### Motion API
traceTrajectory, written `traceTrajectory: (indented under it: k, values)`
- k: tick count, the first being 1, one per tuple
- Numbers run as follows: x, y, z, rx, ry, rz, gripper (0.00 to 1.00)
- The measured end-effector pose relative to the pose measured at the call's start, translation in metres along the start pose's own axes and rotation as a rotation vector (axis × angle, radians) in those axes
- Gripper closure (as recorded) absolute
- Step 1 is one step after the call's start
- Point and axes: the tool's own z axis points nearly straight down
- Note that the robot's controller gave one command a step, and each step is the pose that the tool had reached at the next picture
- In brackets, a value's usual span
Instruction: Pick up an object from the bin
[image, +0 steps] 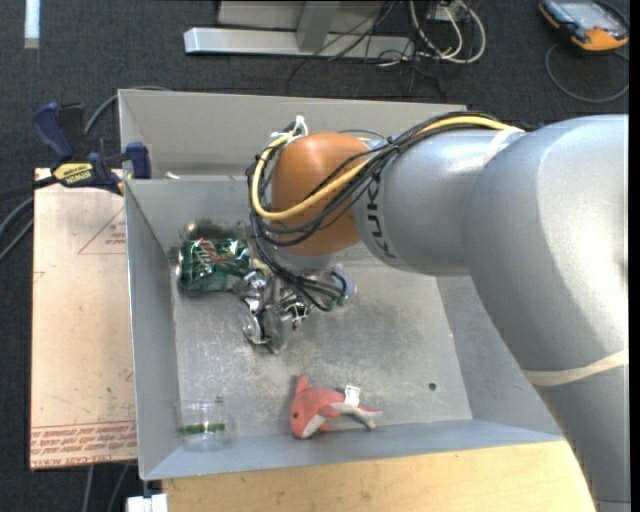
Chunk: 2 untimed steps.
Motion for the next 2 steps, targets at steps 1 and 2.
traceTrajectory:
  k: [1, 2]
  values:
    - [-0.0241, 0.0422, 0.0006, -0.002, -0.002, -0.091, 1.00]
    - [-0.0240, 0.0419, 0.0006, -0.002, -0.002, -0.090, 1.00]
